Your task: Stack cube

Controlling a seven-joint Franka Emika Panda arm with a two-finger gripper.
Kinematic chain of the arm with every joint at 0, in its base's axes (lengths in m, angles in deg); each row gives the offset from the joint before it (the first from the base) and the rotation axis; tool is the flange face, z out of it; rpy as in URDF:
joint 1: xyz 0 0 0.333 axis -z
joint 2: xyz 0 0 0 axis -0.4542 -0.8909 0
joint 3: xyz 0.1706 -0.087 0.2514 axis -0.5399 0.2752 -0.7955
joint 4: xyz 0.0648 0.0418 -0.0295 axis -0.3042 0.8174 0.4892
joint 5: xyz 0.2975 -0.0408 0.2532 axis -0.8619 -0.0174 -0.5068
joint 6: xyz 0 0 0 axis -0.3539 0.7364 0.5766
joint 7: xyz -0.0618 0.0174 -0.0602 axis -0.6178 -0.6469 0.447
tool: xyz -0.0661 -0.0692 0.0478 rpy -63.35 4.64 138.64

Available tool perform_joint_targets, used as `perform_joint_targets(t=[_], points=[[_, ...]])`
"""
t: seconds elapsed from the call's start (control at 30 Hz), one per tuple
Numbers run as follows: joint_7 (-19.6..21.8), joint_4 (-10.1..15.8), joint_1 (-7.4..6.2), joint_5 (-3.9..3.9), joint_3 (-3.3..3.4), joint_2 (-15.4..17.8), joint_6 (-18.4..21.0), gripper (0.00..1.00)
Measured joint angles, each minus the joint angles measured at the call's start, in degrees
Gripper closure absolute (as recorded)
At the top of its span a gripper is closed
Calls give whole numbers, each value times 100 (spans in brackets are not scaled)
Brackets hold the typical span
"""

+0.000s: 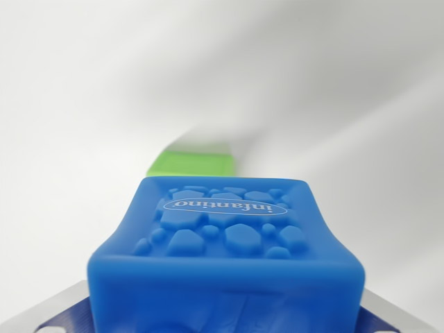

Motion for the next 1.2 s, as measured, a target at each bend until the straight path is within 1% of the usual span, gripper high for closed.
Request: perform_joint_targets(t=[0.53, 0.7, 0.77, 1.0, 1.2], points=[[699, 4, -211, 1, -166, 101, 100, 100], [854, 5, -261, 1, -214, 110, 111, 100], [866, 11, -264, 1, -216, 44, 38, 100], [876, 33, -263, 7, -214, -366, -338, 100], [882, 42, -264, 18, -213, -585, -589, 100]])
